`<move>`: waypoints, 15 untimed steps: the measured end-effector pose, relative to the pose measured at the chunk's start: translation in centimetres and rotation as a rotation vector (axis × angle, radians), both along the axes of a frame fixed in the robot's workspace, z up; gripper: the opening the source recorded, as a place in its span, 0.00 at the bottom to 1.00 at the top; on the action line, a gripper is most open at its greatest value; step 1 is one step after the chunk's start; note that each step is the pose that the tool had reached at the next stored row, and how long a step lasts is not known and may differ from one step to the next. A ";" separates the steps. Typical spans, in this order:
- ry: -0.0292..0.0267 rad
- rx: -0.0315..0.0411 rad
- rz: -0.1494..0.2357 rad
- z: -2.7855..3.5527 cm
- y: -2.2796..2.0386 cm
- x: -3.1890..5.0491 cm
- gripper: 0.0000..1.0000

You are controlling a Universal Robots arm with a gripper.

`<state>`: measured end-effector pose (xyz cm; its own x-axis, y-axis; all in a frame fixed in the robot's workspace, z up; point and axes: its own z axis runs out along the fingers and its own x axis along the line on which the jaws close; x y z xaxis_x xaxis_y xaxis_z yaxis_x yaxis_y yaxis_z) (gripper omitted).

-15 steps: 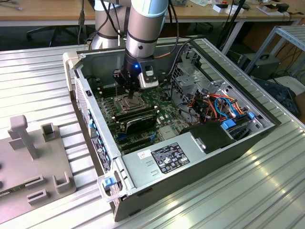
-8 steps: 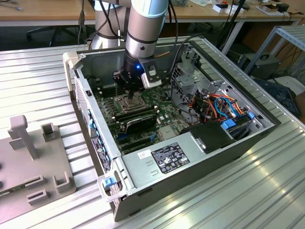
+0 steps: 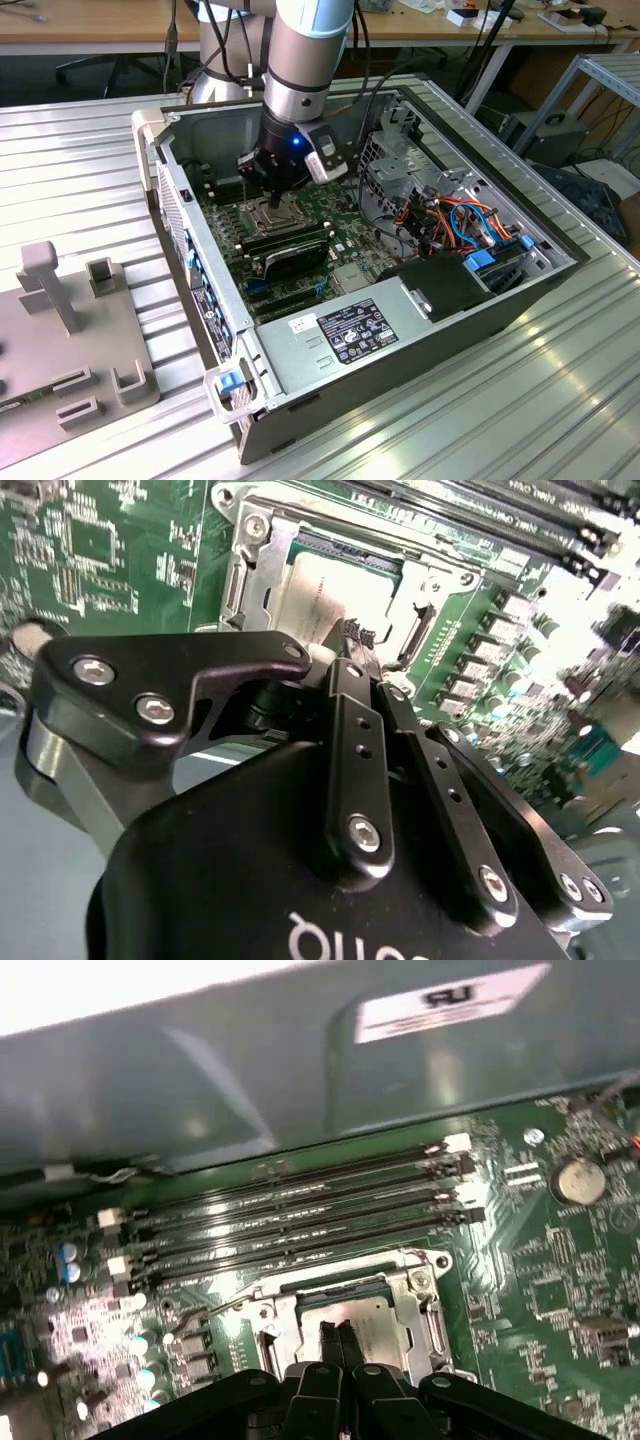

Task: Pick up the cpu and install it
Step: 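Install the first cpu locking lever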

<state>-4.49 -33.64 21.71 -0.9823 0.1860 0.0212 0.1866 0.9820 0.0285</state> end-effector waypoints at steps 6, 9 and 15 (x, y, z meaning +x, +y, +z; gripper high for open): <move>0.0000 0.0001 0.117 -0.02 0.00 0.00 0.11; 0.0000 0.0002 0.169 -0.03 0.00 0.00 0.11; 0.0000 -0.0005 0.210 -0.02 0.00 0.01 0.11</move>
<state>-4.48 -33.63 21.70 -0.9995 -0.0225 0.0212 -0.0219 0.9994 0.0280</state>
